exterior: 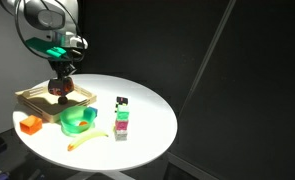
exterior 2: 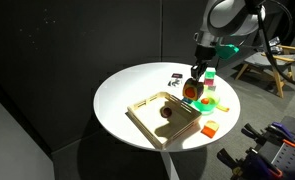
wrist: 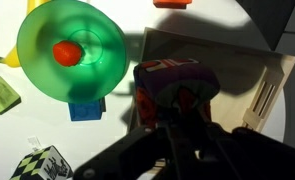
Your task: Put the soft orange block on the tray
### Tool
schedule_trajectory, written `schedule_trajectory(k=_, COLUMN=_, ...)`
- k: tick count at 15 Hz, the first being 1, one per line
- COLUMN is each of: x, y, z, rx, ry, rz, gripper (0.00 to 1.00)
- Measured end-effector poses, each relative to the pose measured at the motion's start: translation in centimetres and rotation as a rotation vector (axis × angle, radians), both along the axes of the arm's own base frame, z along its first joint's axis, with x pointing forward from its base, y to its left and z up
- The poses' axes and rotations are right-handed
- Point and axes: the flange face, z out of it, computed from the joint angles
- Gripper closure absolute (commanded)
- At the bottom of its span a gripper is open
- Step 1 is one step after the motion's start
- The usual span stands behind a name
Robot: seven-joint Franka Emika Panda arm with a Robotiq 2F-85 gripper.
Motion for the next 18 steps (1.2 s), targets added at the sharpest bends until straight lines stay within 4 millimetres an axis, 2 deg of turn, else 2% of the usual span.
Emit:
schedule_trajectory(k=13, x=1.8, y=6.4, z=-0.7, rx=-0.071, ry=-0.002, rz=0.123, gripper=0.95)
schedule_trajectory(k=18, x=2.3, y=8.4, z=-0.9, rx=-0.086, ry=-0.007, rz=0.119, gripper=0.95)
